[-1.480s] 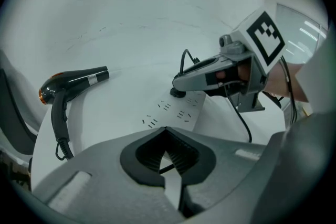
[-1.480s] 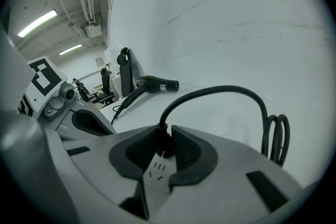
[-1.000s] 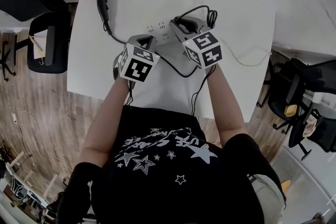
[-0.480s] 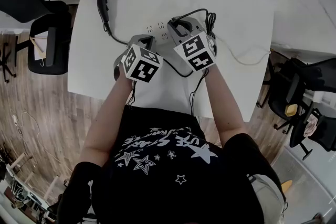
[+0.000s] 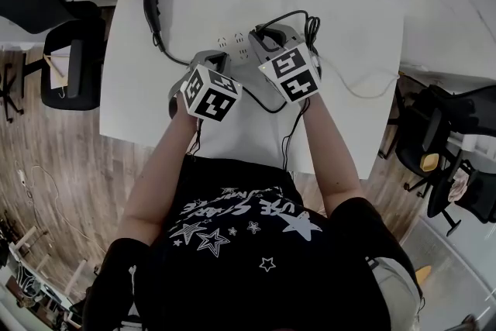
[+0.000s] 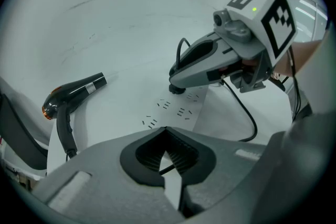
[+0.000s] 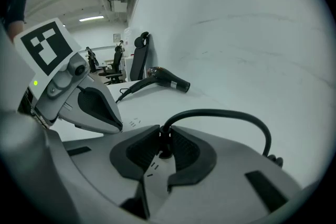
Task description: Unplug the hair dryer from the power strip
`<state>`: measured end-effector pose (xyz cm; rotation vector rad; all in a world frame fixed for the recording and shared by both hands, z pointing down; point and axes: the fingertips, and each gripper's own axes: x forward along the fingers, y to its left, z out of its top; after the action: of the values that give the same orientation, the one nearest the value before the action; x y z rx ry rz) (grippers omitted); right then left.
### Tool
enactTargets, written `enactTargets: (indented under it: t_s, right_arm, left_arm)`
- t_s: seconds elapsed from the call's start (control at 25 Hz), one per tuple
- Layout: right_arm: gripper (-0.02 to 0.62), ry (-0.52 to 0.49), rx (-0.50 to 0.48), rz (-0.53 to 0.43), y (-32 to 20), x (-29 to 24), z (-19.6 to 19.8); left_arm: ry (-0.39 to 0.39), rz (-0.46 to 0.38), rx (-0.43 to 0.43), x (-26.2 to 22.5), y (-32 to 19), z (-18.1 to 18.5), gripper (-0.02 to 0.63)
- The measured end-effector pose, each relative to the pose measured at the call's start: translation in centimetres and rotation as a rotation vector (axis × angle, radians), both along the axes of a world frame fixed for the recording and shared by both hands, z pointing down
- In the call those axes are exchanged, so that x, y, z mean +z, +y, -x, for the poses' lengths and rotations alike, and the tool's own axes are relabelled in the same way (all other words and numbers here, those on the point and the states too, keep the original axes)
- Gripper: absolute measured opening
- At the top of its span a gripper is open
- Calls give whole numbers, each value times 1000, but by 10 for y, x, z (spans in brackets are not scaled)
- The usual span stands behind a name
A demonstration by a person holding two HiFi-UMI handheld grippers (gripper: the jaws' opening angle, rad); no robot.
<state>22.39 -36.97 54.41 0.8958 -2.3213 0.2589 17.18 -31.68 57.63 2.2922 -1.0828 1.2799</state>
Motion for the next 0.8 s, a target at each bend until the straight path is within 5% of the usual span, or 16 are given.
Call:
enactTargets:
  t_s: [0.24,0.8]
  right_arm:
    - [71,-124,40,-14,-6,-28,-1]
    - [74,-188,153,-21,10,-54,-15]
  left_arm:
    - [-4,-4,7,-1,0,0,8]
    - [30,-36,19,-3,3,1,8]
